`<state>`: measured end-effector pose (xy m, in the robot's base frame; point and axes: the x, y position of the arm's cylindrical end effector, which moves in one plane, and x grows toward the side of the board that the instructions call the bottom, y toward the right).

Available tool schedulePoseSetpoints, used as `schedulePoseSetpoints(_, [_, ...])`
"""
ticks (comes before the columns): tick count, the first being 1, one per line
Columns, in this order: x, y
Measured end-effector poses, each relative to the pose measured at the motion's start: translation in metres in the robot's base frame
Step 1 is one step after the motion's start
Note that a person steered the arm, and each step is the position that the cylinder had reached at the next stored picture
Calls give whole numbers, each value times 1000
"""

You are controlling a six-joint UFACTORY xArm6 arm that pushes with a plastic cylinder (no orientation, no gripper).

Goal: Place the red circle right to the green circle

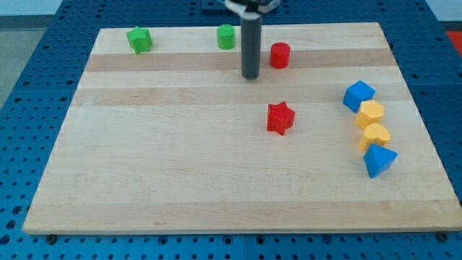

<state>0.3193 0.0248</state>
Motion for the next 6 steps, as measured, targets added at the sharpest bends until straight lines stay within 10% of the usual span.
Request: schedulePoseSetpoints(6, [-19, 89])
